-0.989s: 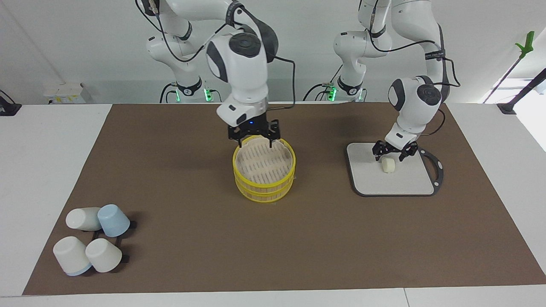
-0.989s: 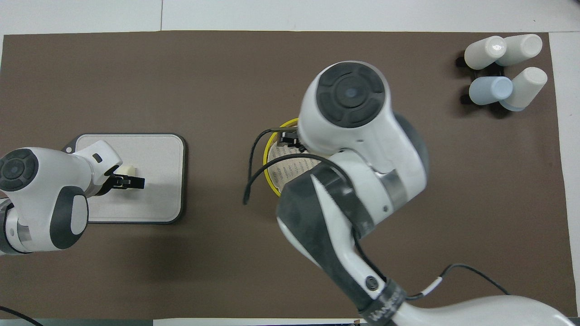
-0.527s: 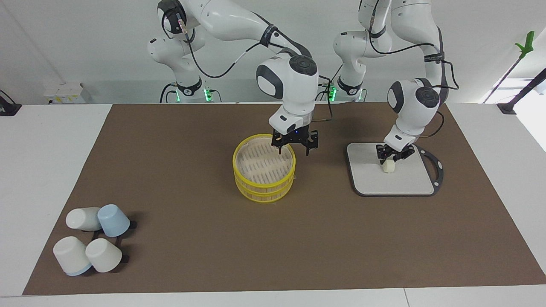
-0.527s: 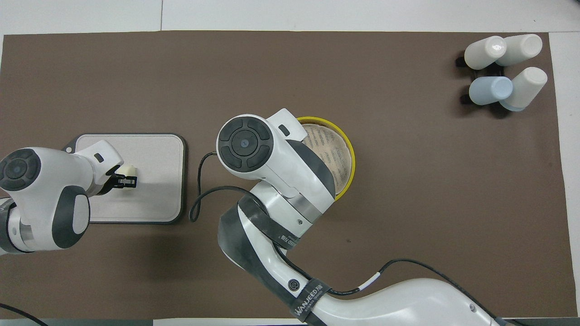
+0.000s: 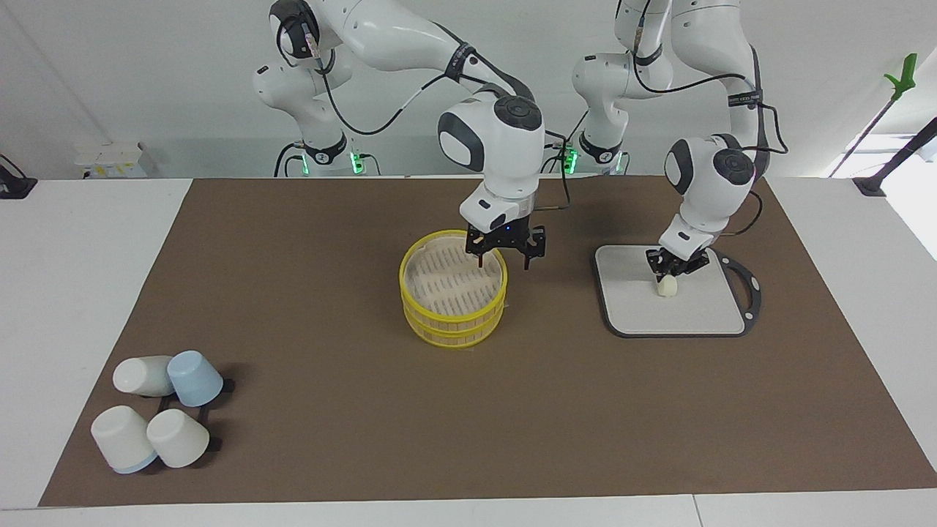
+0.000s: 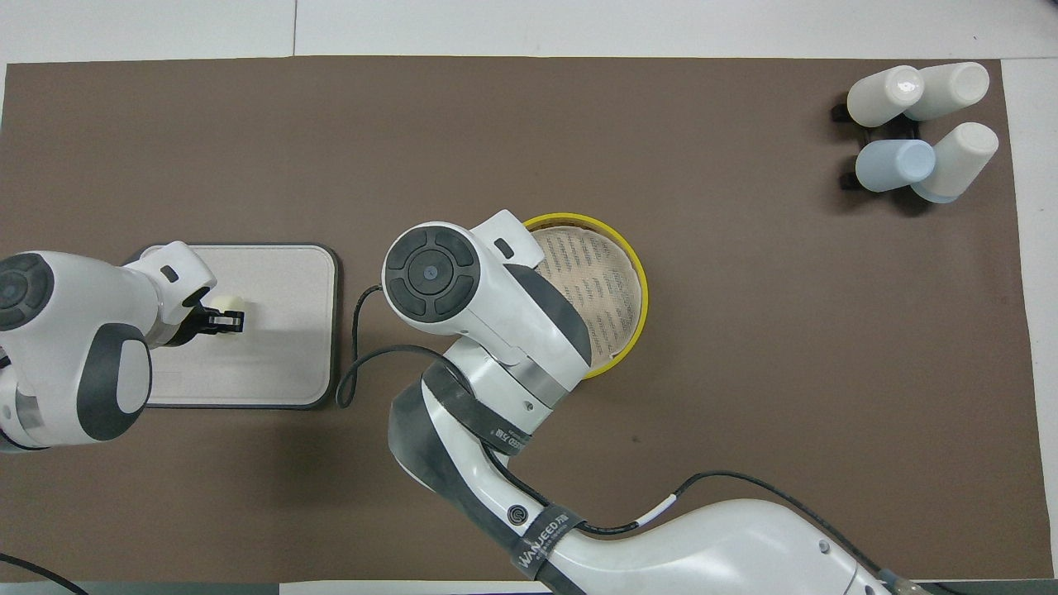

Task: Place bun in steamer
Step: 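Lift the bun with the left gripper while the right gripper lifts the lid, then place the bun in the steamer with the left gripper while the right holds the lid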

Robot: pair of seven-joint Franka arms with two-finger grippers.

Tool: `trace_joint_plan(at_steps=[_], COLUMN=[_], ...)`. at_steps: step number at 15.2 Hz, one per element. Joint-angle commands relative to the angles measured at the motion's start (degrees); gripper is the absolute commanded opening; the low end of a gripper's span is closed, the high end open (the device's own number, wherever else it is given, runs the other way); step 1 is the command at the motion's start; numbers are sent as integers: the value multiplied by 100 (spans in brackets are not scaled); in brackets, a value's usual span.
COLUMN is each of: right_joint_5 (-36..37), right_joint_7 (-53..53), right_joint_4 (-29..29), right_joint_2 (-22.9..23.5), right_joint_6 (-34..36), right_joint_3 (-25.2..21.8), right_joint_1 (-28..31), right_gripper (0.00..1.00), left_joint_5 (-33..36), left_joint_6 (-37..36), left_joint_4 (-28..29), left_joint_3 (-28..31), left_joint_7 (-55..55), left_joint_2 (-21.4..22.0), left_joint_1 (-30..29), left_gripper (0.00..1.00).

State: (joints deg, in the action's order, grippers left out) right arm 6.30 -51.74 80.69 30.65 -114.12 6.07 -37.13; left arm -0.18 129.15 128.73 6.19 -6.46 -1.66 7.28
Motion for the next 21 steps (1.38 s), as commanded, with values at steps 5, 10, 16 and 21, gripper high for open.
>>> trace_joint_plan(at_steps=[5,10,16,21], right_joint_5=[3,231,276,-14], right_joint_7=[-530,-285,2364,4161], right_joint_4=[96,-1,-388,-388], right_joint_2=[-7,-7,-419,-824], right_joint_6=[-5,258,786,777], right_joint_3=[8,-1,-19,8], right_joint_1=[-23,-32,1143,2734], right_gripper=[7,0,0,0], left_joint_5=[-308,-316,-316,-316], left_joint_6=[-3244,-3616,-3503,-2766], left_joint_4=[-2684,-2985,-2977,-2889], left_joint_3=[5,-47,-179,-346], left_joint_7=[233,348,689,2310], left_joint_2=[87,262,280,131], left_joint_1=[63,63,81,1052], left_gripper=[20,20,21,21])
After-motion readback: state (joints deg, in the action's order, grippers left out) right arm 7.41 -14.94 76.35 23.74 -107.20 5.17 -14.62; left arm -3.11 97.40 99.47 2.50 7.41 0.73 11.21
